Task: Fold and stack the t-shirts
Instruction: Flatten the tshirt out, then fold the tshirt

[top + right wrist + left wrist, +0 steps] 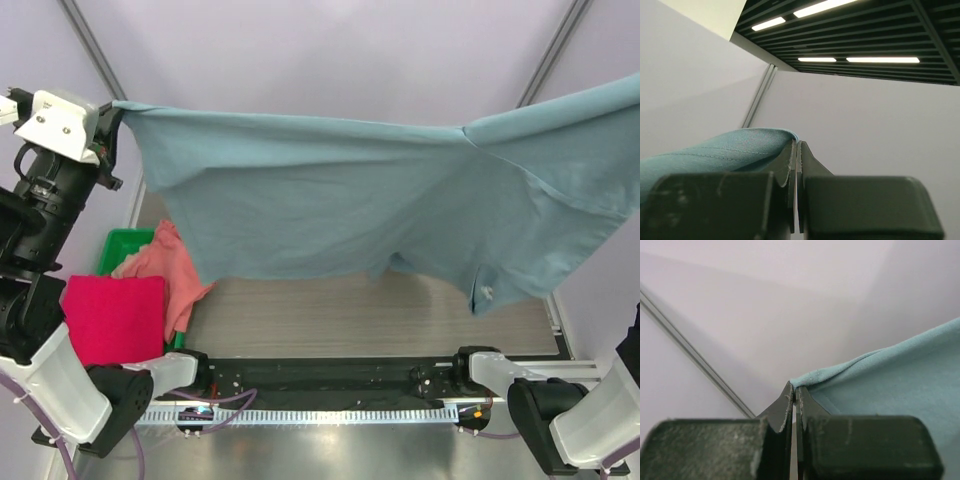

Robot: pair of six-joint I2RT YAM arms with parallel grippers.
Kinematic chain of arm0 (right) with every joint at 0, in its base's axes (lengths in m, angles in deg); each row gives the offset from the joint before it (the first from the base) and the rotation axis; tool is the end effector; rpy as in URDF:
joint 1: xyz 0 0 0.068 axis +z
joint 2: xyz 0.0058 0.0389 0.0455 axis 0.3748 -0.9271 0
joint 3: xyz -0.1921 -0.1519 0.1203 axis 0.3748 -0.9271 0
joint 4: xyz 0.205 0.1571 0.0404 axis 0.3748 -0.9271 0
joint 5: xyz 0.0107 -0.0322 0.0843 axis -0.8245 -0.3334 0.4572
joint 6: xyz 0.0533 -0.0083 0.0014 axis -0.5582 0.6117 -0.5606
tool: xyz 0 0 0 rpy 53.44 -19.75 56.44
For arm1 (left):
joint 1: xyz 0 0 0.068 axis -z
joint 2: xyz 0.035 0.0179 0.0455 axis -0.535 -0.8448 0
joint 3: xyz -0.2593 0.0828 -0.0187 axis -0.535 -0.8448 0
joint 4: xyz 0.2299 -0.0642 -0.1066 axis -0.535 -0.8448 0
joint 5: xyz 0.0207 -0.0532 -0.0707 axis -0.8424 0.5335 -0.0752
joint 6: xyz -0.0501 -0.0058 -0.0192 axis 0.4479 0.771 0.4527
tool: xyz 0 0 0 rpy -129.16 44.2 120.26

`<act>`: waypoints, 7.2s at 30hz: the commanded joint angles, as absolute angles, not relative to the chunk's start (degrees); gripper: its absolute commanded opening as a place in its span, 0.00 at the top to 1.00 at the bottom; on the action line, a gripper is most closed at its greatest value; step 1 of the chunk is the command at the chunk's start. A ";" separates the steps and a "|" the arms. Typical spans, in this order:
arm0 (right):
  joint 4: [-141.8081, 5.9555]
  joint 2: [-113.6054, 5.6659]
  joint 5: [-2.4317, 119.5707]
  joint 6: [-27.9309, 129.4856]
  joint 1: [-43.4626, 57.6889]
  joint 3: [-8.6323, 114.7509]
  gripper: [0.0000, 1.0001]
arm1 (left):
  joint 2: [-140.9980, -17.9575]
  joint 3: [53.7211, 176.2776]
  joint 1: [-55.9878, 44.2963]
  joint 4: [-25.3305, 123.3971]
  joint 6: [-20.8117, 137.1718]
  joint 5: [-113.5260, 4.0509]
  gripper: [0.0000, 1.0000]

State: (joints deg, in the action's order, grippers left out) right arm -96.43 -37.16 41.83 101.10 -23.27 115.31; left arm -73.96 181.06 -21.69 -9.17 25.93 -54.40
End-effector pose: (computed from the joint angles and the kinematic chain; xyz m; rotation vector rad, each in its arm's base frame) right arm -0.0053 -0.0055 0.6797 -0.1497 0.8161 -0.8003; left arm 0.0684 -0.0183 0.6344 0.4870 1.2695 0.0451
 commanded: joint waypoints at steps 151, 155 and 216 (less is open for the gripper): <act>-70.14 -96.47 33.97 113.76 -20.52 91.25 0.99 | -133.54 169.05 -19.25 31.90 16.28 -73.37 1.00; -72.86 -91.37 34.40 111.91 -20.34 86.07 0.99 | -130.55 164.04 -19.34 31.99 15.23 -73.28 1.00; -108.81 -97.85 52.31 81.42 -26.67 95.18 0.66 | -144.08 184.25 -27.60 -8.27 35.52 -56.32 0.57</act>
